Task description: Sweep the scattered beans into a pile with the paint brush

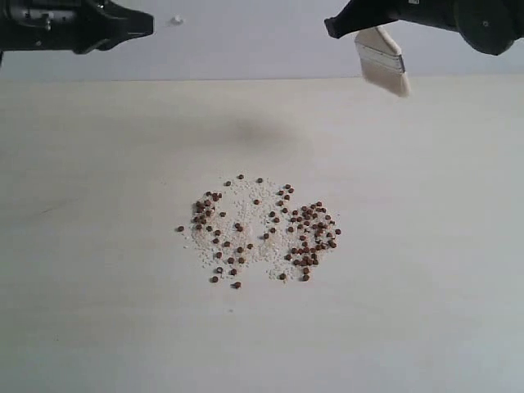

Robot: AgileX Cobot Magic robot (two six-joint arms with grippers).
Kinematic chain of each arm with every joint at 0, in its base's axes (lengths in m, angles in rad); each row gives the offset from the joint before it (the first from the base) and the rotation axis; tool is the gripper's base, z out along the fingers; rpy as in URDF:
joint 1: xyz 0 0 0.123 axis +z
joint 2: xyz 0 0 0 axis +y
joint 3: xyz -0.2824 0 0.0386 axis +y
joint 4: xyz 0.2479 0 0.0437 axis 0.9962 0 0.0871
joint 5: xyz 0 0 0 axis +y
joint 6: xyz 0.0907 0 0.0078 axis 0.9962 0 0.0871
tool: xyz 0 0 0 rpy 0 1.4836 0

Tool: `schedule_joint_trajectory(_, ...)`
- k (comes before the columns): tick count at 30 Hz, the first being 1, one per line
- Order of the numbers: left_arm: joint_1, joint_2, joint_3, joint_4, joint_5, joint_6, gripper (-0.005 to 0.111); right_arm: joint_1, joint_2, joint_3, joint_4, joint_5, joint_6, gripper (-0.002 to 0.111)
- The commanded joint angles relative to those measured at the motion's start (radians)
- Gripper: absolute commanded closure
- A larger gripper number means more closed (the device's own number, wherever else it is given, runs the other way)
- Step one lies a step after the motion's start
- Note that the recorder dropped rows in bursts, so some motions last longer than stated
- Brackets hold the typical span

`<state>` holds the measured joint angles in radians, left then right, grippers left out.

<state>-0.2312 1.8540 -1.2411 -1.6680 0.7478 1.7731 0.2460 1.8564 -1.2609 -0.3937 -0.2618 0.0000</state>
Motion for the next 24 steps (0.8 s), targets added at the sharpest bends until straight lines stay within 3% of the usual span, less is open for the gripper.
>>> schedule_joint_trajectory(1,-0.009,-0.211,0.216,-0.076,-0.242,0.152,0.107,-0.002,-0.051,-0.001,0.346,0.046,-0.367,0.108)
schedule_joint_trajectory(5,-0.009,-0.431,0.399,-0.076,-0.331,0.178,0.107,-0.002,-0.101,-0.001,0.694,0.073,-0.644,0.108)
schedule_joint_trajectory(9,-0.009,-0.67,0.554,-0.076,-0.41,0.157,0.107,-0.002,-0.164,-0.001,0.9,0.149,-0.811,0.108)
schedule_joint_trajectory(24,-0.009,-1.531,1.006,-0.076,-0.616,-0.056,0.107,-0.002,-0.373,0.002,0.91,0.562,-0.79,0.108)
